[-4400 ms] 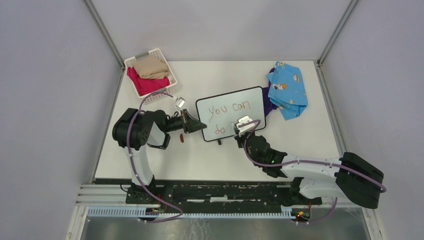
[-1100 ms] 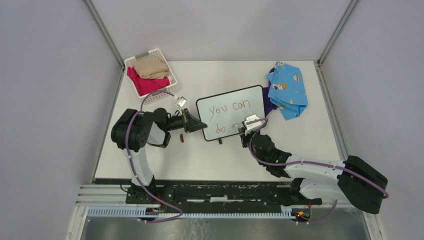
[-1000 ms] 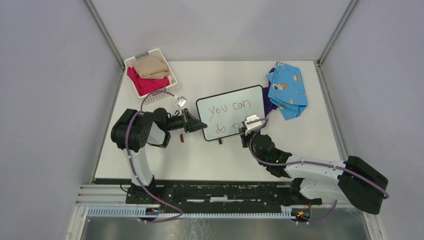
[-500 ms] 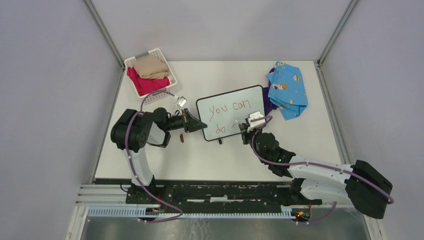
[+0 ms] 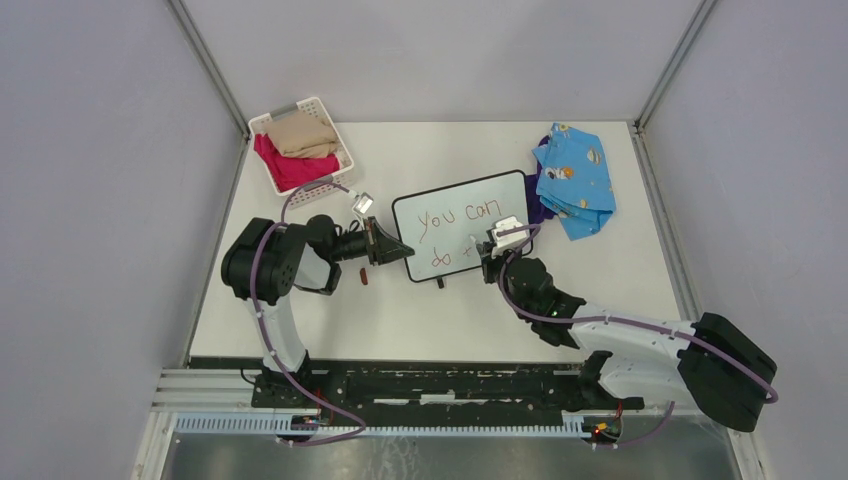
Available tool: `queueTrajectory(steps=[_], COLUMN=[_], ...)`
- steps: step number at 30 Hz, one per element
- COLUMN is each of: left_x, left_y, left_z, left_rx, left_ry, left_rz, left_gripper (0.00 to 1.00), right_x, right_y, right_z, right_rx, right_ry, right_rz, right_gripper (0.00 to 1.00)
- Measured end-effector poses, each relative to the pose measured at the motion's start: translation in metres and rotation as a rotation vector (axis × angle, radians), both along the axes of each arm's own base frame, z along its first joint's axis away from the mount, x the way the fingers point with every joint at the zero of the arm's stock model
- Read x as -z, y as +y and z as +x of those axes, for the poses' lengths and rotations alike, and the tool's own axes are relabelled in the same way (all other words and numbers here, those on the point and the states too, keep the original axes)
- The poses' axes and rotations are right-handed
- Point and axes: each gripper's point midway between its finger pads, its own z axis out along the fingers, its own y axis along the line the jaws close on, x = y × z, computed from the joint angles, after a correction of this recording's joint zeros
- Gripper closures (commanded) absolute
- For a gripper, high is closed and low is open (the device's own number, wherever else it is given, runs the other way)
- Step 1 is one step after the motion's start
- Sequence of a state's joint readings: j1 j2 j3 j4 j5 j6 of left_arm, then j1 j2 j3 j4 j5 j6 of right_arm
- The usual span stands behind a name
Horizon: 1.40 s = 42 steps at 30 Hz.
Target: Write a sentence on the whiteboard
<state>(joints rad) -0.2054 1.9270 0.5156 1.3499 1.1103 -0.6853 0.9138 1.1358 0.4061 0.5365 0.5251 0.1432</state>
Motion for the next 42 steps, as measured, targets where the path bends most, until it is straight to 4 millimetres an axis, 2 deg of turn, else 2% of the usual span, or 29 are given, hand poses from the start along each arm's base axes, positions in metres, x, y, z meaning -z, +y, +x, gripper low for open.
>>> queueTrajectory(steps=[31, 42], left_x=[0.0, 0.001], left_y=[-0.001, -0.001], left_z=[0.001, 0.001], left_rx=[0.003, 0.004], left_ry=[-0.008, -0.012], left_rz=[0.011, 0.015], left_gripper=[0.98, 0.98], right_x=[0.042, 0.041], right_y=[-0.017, -0.016], right_z=[-0.023, -0.022], right_rx=[-0.025, -0.025], right_ry=[0.075, 0.078], right_rz=[-0.006, -0.008], right_gripper=[1.0, 1.0])
